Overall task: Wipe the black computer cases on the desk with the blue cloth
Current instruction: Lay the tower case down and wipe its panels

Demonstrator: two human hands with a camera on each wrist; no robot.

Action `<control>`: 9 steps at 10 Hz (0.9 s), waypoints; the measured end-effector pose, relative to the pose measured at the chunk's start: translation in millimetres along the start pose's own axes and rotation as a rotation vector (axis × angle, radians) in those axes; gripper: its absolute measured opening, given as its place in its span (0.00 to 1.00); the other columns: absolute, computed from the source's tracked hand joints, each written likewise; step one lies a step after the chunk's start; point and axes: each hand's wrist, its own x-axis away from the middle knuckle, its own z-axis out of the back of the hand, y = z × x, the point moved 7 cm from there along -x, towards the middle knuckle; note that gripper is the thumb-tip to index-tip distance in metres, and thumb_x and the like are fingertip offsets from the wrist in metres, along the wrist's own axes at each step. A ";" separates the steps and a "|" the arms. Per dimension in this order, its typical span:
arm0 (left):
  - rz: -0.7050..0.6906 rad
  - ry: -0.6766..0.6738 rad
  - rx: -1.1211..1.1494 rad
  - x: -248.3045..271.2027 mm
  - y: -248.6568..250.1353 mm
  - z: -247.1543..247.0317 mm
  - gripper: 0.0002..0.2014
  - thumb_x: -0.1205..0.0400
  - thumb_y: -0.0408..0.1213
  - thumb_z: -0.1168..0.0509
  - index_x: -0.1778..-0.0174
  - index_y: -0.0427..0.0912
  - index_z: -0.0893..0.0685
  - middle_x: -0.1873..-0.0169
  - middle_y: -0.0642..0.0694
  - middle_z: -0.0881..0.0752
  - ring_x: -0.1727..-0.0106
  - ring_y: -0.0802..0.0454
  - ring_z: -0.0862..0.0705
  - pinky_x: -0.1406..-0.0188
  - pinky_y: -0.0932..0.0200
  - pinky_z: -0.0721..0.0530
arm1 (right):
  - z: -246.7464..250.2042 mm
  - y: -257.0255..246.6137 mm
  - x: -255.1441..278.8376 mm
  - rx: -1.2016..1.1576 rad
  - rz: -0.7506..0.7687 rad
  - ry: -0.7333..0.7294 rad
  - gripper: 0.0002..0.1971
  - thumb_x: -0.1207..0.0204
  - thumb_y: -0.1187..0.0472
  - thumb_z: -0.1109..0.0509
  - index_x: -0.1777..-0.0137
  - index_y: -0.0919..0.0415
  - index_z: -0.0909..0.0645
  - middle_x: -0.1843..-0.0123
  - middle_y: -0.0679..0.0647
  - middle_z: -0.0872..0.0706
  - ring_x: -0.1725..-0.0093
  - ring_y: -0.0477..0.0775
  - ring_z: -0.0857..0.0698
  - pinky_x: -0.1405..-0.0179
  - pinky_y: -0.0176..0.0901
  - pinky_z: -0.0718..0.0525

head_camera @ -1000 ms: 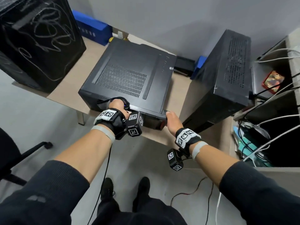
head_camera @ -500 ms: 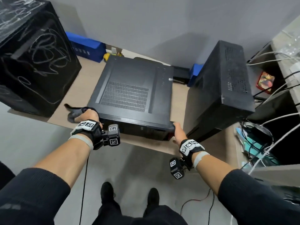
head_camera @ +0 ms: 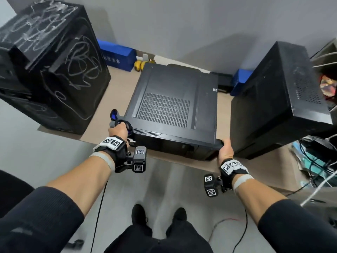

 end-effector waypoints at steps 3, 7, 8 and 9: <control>0.001 -0.091 0.016 59.8 40.7 10.5 0.18 0.11 0.36 0.46 0.26 0.35 0.25 0.29 0.36 0.21 0.35 0.38 0.16 0.45 0.48 0.14 | -16.4 -114.3 64.9 0.431 0.354 -0.021 0.19 0.13 0.62 0.49 0.35 0.74 0.24 0.35 0.73 0.19 0.40 0.69 0.19 0.38 0.55 0.23; 0.067 -0.410 -0.179 129.0 37.6 -44.7 0.19 0.10 0.26 0.49 0.25 0.21 0.30 0.34 0.38 0.19 0.36 0.46 0.21 0.75 0.68 0.21 | -38.7 -241.2 136.7 0.499 0.762 0.040 0.22 0.30 0.43 0.38 0.70 0.64 0.30 0.75 0.52 0.31 0.68 0.57 0.28 0.63 0.49 0.26; 0.132 -0.484 -0.197 145.8 36.2 -68.0 0.15 0.09 0.22 0.54 0.34 0.20 0.25 0.41 0.38 0.28 0.40 0.43 0.25 0.57 0.81 0.22 | -42.0 -249.2 146.2 0.548 0.821 0.036 0.22 0.32 0.42 0.38 0.74 0.59 0.36 0.78 0.51 0.35 0.72 0.54 0.31 0.68 0.46 0.31; 0.182 -0.515 -0.149 158.9 35.7 -85.1 0.13 0.10 0.25 0.50 0.60 0.35 0.27 0.57 0.37 0.24 0.45 0.43 0.24 0.23 0.42 0.27 | -39.2 -261.1 148.6 0.604 0.865 0.060 0.22 0.31 0.43 0.37 0.75 0.59 0.37 0.79 0.51 0.36 0.73 0.53 0.32 0.71 0.45 0.33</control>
